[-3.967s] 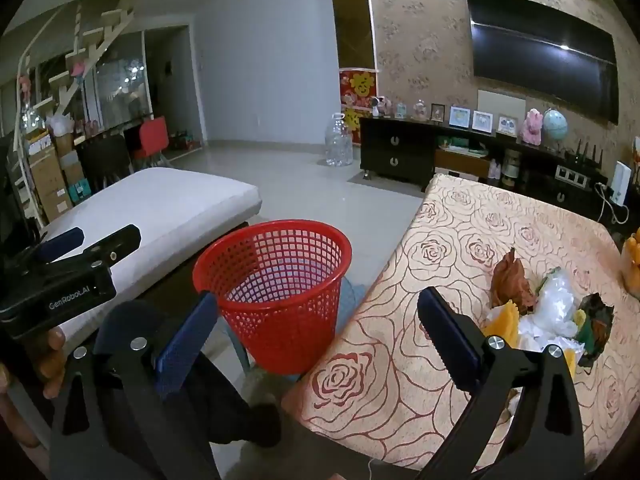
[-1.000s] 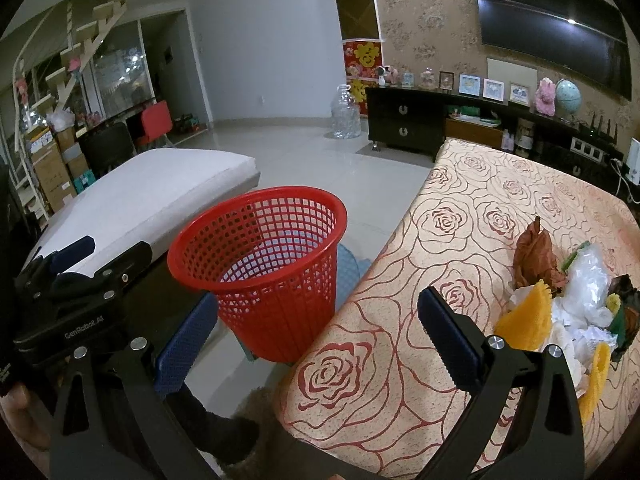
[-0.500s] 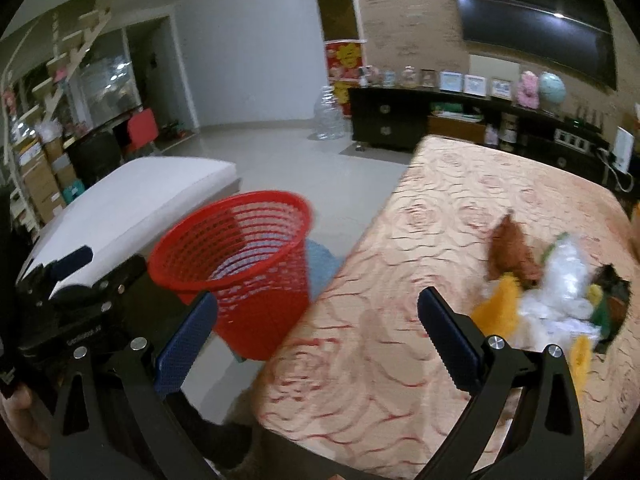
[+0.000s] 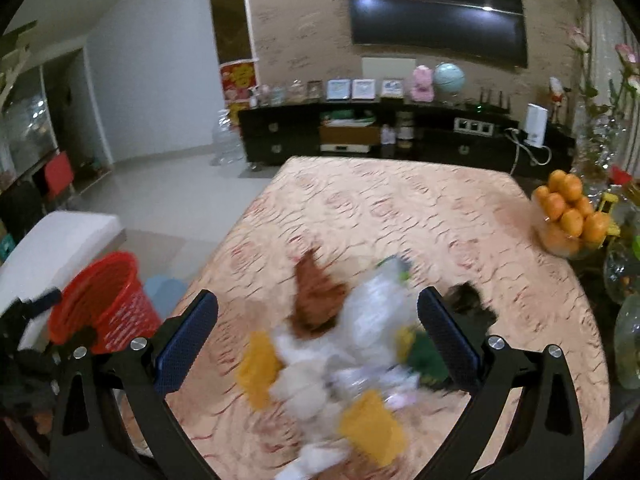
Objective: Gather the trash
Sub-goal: 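Swing both grippers over to the trash pile on the table, then grasp the yellow foam net with the left gripper while the right grasps a black plastic bag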
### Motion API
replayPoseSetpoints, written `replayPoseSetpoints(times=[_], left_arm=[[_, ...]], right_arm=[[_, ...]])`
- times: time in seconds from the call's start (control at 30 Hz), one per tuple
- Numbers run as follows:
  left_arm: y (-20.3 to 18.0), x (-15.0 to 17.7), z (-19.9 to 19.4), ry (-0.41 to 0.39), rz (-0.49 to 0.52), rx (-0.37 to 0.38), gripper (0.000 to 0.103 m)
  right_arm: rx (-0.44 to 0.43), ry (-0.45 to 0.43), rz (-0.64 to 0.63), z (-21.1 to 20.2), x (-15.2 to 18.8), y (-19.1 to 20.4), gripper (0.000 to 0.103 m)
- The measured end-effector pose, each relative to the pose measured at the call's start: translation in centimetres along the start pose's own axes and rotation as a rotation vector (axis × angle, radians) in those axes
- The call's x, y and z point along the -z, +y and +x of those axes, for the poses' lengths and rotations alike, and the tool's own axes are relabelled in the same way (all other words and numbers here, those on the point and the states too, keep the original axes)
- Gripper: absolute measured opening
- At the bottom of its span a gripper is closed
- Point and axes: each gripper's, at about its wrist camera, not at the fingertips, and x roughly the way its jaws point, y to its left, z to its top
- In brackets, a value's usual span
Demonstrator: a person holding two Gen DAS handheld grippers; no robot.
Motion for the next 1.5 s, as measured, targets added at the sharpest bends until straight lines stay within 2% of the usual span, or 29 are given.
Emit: replayPoseSetpoints(times=[0.07, 0.17, 0.27, 0.47, 0.6, 0.67, 0.73, 0.87, 1.0, 1.17, 1.3, 1.4, 1.5], left_arm=[[-1.9, -0.5, 1.9, 0.034, 0.027, 0.062, 0.095], [-4.7, -0.8, 4.7, 0.069, 0.082, 0.109, 0.095], [-7.0, -0.7, 6.9, 0.110, 0.118, 0.175, 0.095], [-8.5, 0.0, 10.3, 0.157, 0.126, 0.220, 0.094], [-8.2, 0.7, 11.7, 0.205, 0.089, 0.257, 0.065], [-8.0, 0.9, 12.2, 0.218, 0.061, 0.286, 0.062], [-8.0, 1.1, 12.4, 0.226, 0.053, 0.304, 0.049], [-7.5, 1.2, 12.3, 0.234, 0.021, 0.336, 0.036], [-6.5, 1.1, 11.9, 0.224, -0.013, 0.351, 0.017], [-5.5, 1.1, 12.0, 0.224, -0.048, 0.355, 0.015], [-4.8, 1.1, 11.7, 0.238, -0.099, 0.371, 0.014], [-4.8, 0.9, 10.8, 0.212, -0.087, 0.364, 0.014], [-4.5, 0.6, 10.5, 0.198, -0.094, 0.355, 0.014]], right_arm=[[0.007, -0.009, 0.005, 0.5, -0.4, -1.1, 0.097], [0.001, -0.018, 0.042, 1.3, 0.1, -3.1, 0.097], [-0.007, 0.010, 0.080, 2.4, 0.7, -4.4, 0.097], [-0.005, 0.040, 0.138, 3.1, 1.9, -6.4, 0.097], [0.002, 0.045, 0.177, 3.2, 2.2, -7.5, 0.097], [0.013, 0.054, 0.191, 3.5, 2.4, -7.9, 0.097], [0.025, 0.070, 0.213, 3.9, 2.7, -8.5, 0.097], [0.048, 0.083, 0.252, 4.4, 2.9, -9.5, 0.097], [0.114, 0.090, 0.275, 5.0, 3.0, -10.8, 0.097], [0.168, 0.131, 0.330, 6.2, 3.9, -12.5, 0.097], [0.158, 0.170, 0.314, 6.9, 4.8, -12.1, 0.097], [0.155, 0.194, 0.298, 7.4, 5.4, -12.1, 0.097], [0.134, 0.157, 0.386, 7.0, 5.1, -13.8, 0.097]])
